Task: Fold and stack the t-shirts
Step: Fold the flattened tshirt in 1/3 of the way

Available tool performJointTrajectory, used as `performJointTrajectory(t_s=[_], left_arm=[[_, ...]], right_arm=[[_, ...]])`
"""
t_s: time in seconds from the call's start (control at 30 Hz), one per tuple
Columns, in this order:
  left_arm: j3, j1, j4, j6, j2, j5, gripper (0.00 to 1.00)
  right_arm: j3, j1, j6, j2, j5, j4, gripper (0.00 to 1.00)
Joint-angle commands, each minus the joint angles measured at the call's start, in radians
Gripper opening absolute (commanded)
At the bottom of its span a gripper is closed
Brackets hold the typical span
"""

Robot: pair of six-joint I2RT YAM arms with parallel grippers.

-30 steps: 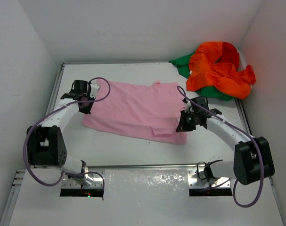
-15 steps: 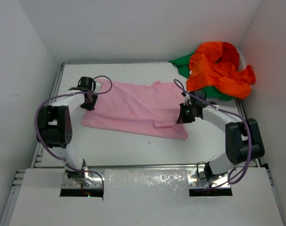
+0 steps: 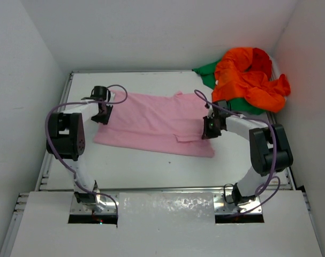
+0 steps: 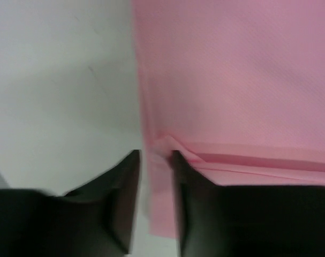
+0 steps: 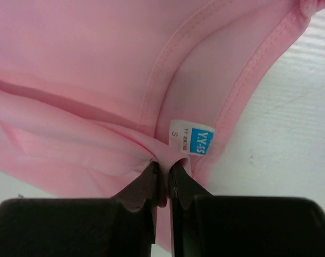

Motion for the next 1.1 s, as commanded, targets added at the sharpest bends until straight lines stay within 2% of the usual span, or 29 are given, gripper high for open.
performJointTrajectory(t_s=[0.0,0.03,0.13,0.17,0.2,0.27,0.33,0.37,0.43,0.57,0.67,0.8,0.87,0.93,0.97,1.0,1.03,1.07], left_arm=[[0.088,0.014,0.07,-0.036,-0.008,-0.093,0.37],[0.106,0.058,0.067,-0.051,-0.011,-0.086,0.5],[0.191,0.132,0.043,-0.089,-0.01,-0.03,0.63],[0.23,0.151,0.032,-0.094,-0.007,-0.004,0.63],[0.244,0.174,0.006,-0.096,-0.007,0.005,0.64],[0.24,0.188,-0.014,-0.085,-0.019,0.028,0.63],[0.19,0.186,-0.031,-0.053,-0.072,0.121,0.63],[0.124,0.188,-0.034,-0.045,-0.112,0.193,0.63],[0.068,0.188,-0.066,-0.03,-0.135,0.238,0.64],[-0.072,0.188,-0.063,-0.004,-0.171,0.306,0.64],[-0.093,0.188,-0.055,-0.002,-0.151,0.318,0.64],[-0.082,0.188,-0.045,-0.014,-0.097,0.336,0.65],[-0.082,0.185,-0.048,-0.017,-0.062,0.364,0.63],[-0.093,0.186,-0.045,-0.023,-0.039,0.365,0.55],[-0.099,0.186,-0.043,-0.025,-0.033,0.37,0.5],[-0.104,0.186,-0.043,-0.023,-0.031,0.378,0.38],[-0.122,0.186,-0.042,-0.022,-0.033,0.408,0.31],[-0.131,0.186,-0.042,-0.014,-0.036,0.425,0.18]], right_arm=[[0.065,-0.021,-0.013,0.016,0.095,0.013,0.12],[0.082,-0.032,-0.012,0.019,0.12,0.007,0.16],[0.126,-0.043,-0.016,0.027,0.135,-0.015,0.31],[0.137,-0.043,-0.026,0.027,0.144,-0.026,0.41],[0.151,-0.043,-0.03,0.024,0.151,-0.038,0.46],[0.179,-0.041,-0.036,0.01,0.152,-0.082,0.52],[0.179,-0.043,-0.038,-0.039,0.155,-0.127,0.59],[0.168,-0.043,-0.027,-0.063,0.161,-0.141,0.62],[0.101,-0.052,-0.004,-0.141,0.163,-0.159,0.66],[-0.04,-0.055,0.049,-0.238,0.071,-0.148,0.66],[-0.134,-0.058,0.074,-0.278,0.076,-0.136,0.66],[-0.237,-0.064,0.118,-0.243,0.016,-0.031,0.64],[-0.263,-0.066,0.146,-0.203,-0.001,0.023,0.59],[-0.284,-0.075,0.164,-0.186,-0.004,0.069,0.52],[-0.287,-0.077,0.175,-0.179,-0.003,0.077,0.43],[-0.292,-0.08,0.18,-0.168,0.002,0.079,0.38],[-0.295,-0.084,0.18,-0.166,0.006,0.086,0.33],[-0.298,-0.087,0.18,-0.166,0.014,0.091,0.21]])
